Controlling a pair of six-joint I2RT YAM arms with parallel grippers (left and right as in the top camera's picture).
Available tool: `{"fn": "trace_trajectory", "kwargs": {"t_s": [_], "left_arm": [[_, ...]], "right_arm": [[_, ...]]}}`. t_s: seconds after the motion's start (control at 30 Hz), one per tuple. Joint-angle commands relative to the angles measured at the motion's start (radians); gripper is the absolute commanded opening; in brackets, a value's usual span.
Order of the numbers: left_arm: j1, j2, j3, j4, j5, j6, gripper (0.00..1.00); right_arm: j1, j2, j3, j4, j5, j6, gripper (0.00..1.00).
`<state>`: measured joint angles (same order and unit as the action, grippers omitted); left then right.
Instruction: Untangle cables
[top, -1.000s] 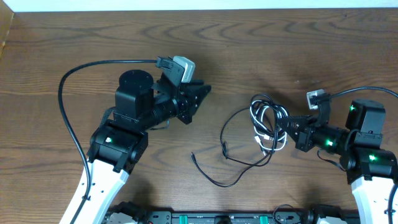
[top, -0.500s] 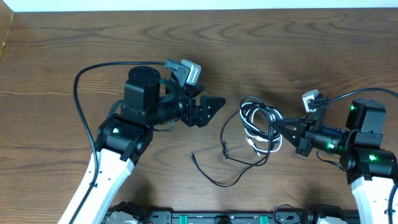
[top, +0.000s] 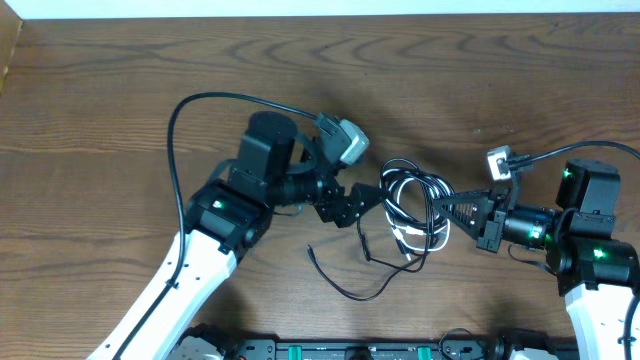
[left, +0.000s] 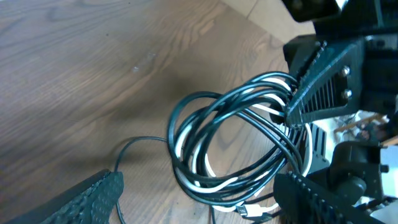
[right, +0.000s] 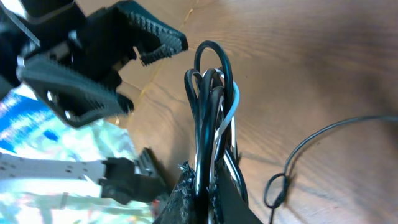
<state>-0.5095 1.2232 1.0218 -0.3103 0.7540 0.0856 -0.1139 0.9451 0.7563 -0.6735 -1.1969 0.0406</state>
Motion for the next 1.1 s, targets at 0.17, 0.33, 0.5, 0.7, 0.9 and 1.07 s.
{"fn": "trace_trajectory", "kwargs": {"t_s": [0.17,0.33,0.5,0.7,0.9,1.07], "left_arm": [[-0.061,0.012,0.020,0.008,-0.123,0.053,0.83],[-0.064,0.035,0.020,0.017,-0.123,0.053,0.78],[-0.064,0.065,0.020,0.042,-0.129,0.053,0.38],[-0.063,0.067,0.020,0.093,-0.225,0.039,0.08],[-0.063,0.066,0.020,0.129,-0.223,0.006,0.08],[-0.064,0.068,0.020,0.089,-0.084,0.007,0.75]], "right_arm": [[-0.002,-0.004,0.001,0.000,-0.231,0.111,0.01],[-0.002,-0.004,0.001,-0.001,-0.254,0.132,0.01],[-0.002,-0.004,0.001,-0.017,-0.255,0.153,0.01],[-0.002,-0.004,0.001,-0.023,-0.196,0.154,0.01],[-0.002,-0.004,0.001,-0.023,-0.196,0.143,0.01],[-0.002,-0.004,0.001,-0.023,-0.194,0.135,0.01]]}}
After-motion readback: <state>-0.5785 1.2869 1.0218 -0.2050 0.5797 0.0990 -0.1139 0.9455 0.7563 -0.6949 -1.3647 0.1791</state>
